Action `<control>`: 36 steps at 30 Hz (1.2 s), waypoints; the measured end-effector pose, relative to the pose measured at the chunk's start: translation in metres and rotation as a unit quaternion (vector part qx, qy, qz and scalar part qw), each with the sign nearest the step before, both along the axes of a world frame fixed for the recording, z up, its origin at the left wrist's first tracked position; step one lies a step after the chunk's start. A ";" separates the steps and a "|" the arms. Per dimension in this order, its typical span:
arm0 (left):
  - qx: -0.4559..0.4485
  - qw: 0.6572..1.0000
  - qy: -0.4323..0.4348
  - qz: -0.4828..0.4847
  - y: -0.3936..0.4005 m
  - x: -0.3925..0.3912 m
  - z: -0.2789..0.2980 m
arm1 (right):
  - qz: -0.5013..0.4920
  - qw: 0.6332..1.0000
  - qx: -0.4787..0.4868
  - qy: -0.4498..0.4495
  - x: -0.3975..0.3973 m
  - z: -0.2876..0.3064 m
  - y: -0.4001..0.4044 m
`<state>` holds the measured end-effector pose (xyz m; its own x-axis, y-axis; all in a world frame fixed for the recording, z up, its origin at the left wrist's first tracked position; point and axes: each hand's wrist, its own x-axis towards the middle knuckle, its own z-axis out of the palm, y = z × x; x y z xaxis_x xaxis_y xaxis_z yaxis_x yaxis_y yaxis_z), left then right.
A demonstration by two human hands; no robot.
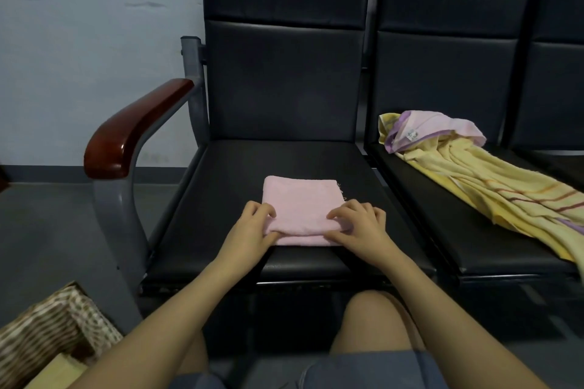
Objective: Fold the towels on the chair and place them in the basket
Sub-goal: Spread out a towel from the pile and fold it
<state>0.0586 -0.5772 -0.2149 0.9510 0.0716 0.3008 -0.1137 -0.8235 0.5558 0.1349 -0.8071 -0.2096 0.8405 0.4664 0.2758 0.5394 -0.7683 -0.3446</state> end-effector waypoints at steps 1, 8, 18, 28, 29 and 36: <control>-0.008 1.000 -0.019 -0.007 0.002 0.000 -0.002 | -0.006 1.000 0.010 0.013 -0.001 -0.002 -0.002; 0.174 0.975 -0.112 -0.086 0.024 0.002 -0.010 | -0.023 0.997 0.060 0.042 -0.010 -0.014 -0.009; 0.199 0.978 -0.039 -0.048 0.019 0.006 0.000 | -0.017 0.999 0.028 0.027 -0.010 -0.014 -0.014; 0.077 0.995 -0.057 -0.040 0.025 0.007 0.004 | 0.013 0.991 0.132 0.019 -0.001 -0.019 -0.009; 0.068 0.995 -0.064 -0.036 0.023 0.007 0.005 | 0.012 0.989 0.147 0.029 0.001 -0.020 -0.010; -0.009 0.994 -0.107 -0.008 0.009 0.030 0.025 | -0.001 0.960 0.281 -0.009 0.017 0.010 0.005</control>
